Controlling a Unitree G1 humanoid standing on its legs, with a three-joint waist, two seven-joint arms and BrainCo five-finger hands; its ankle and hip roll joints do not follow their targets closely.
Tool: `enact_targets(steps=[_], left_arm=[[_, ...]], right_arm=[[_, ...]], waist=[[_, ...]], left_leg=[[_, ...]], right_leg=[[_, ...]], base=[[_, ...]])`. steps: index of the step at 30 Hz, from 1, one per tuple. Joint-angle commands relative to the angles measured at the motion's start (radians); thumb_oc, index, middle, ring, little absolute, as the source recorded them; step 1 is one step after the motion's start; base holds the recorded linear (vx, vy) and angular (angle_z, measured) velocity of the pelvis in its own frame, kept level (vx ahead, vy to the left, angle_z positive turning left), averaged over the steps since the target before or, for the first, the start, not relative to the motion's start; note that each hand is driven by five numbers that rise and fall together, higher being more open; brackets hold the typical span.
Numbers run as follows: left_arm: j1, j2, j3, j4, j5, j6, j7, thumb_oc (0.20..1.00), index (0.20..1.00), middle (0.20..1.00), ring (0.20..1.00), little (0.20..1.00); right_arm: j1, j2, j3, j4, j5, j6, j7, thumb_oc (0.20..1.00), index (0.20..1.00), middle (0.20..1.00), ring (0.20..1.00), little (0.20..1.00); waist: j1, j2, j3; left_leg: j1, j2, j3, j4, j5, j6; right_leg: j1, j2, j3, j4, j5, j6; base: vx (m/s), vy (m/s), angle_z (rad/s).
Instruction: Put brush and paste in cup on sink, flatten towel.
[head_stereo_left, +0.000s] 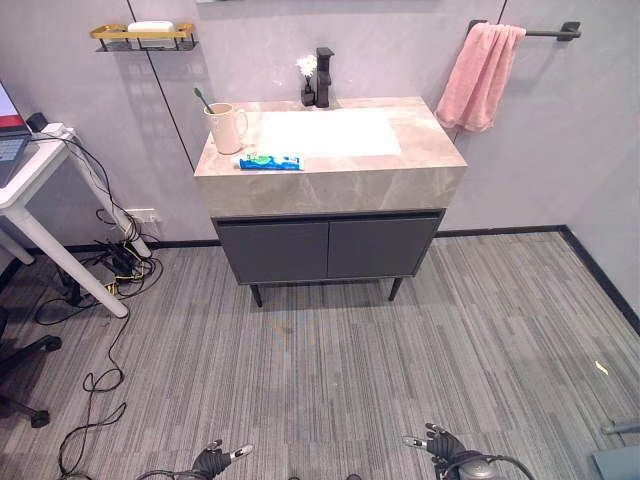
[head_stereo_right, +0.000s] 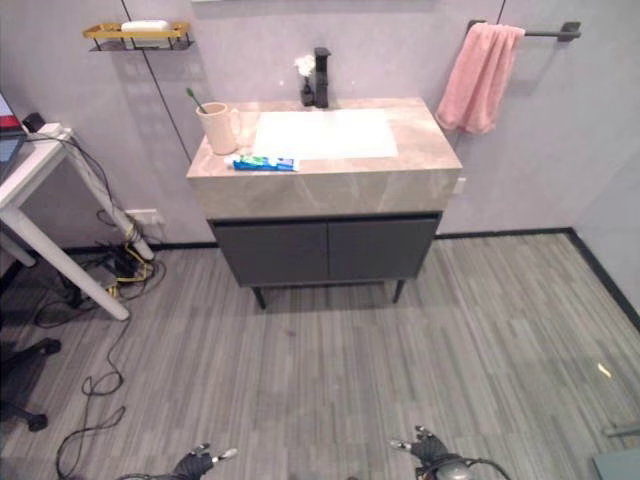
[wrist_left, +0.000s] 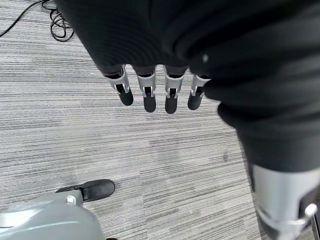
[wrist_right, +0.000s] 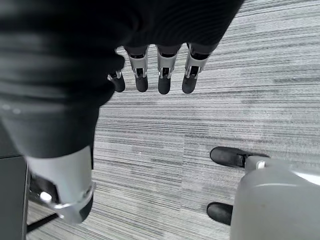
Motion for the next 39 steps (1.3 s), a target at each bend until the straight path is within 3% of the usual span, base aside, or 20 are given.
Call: enact_targets(steps=[1, 9, 19, 22, 28, 35, 39], left_arm=[[-0.053, -0.010, -0.038, 0.056, 0.011, -0.041, 0.000, 1.000, 1.000, 1.000, 1.000, 1.000], [-0.049, -0.028, -0.016, 0.090, -0.065, -0.010, -0.076, 1.000, 1.000, 1.000, 1.000, 1.000], [-0.071, -0.028, -0.007, 0.080, -0.093, -0.019, -0.054, 1.000, 1.000, 1.000, 1.000, 1.000], [-0.081, -0.013, -0.054, 0.047, 0.003, -0.041, -0.005, 1.000, 1.000, 1.000, 1.000, 1.000], [-0.069, -0.019, -0.024, 0.087, -0.044, -0.012, -0.046, 1.000, 1.000, 1.000, 1.000, 1.000], [-0.089, -0.019, 0.014, 0.123, -0.077, 0.007, -0.037, 1.000, 1.000, 1.000, 1.000, 1.000], [-0.086, -0.029, 0.018, 0.137, -0.068, 0.021, -0.044, 1.000, 1.000, 1.000, 1.000, 1.000]], right_arm=[[-0.034, 0.000, 0.026, 0.034, -0.014, -0.024, 0.022, 1.000, 1.000, 1.000, 1.000, 1.000], [-0.016, 0.009, 0.005, 0.080, -0.003, -0.006, 0.038, 1.000, 1.000, 1.000, 1.000, 1.000], [-0.001, 0.008, -0.035, 0.099, 0.048, -0.003, 0.042, 1.000, 1.000, 1.000, 1.000, 1.000], [0.009, 0.012, -0.030, 0.105, 0.041, 0.001, 0.037, 1.000, 1.000, 1.000, 1.000, 1.000], [0.016, 0.010, -0.053, 0.130, 0.076, 0.014, 0.057, 1.000, 1.000, 1.000, 1.000, 1.000], [0.008, 0.012, -0.081, 0.085, 0.193, 0.010, 0.065, 1.000, 1.000, 1.000, 1.000, 1.000], [0.023, 0.011, -0.092, 0.099, 0.179, 0.010, 0.055, 1.000, 1.000, 1.000, 1.000, 1.000]], waist=[[0.006, -0.037, -0.045], [0.002, -0.037, -0.037], [0.000, -0.037, -0.013], [0.006, -0.044, -0.002], [0.010, -0.042, -0.012], [0.006, -0.031, 0.026], [0.003, -0.027, 0.041]], left_leg=[[-0.010, -0.030, -0.015, -0.001, -0.015, -0.006], [0.007, -0.031, -0.025, -0.001, -0.023, -0.001], [0.017, -0.021, -0.044, -0.001, -0.020, 0.004], [0.015, -0.020, -0.057, -0.001, -0.014, 0.005], [0.021, -0.019, -0.057, -0.001, -0.015, 0.002], [0.018, -0.005, -0.058, -0.001, -0.001, -0.003], [0.009, -0.004, -0.060, 0.031, -0.007, -0.005]], right_leg=[[-0.019, -0.062, 0.050, -0.002, 0.044, 0.096], [0.004, -0.063, 0.037, -0.002, 0.038, 0.089], [-0.031, -0.050, 0.014, 0.097, -0.004, 0.080], [-0.035, -0.049, 0.003, 0.101, -0.014, 0.078], [-0.012, -0.045, 0.000, 0.078, -0.015, 0.073], [-0.053, -0.029, -0.003, 0.152, -0.043, 0.061], [-0.053, -0.026, -0.003, 0.152, -0.045, 0.054]], base=[[0.00, 0.000, 0.00], [0.01, 0.003, 0.00], [0.02, -0.006, 0.08], [0.01, -0.044, 0.06], [0.02, -0.030, 0.07], [-0.03, -0.039, 0.00], [0.01, -0.051, 0.01]])
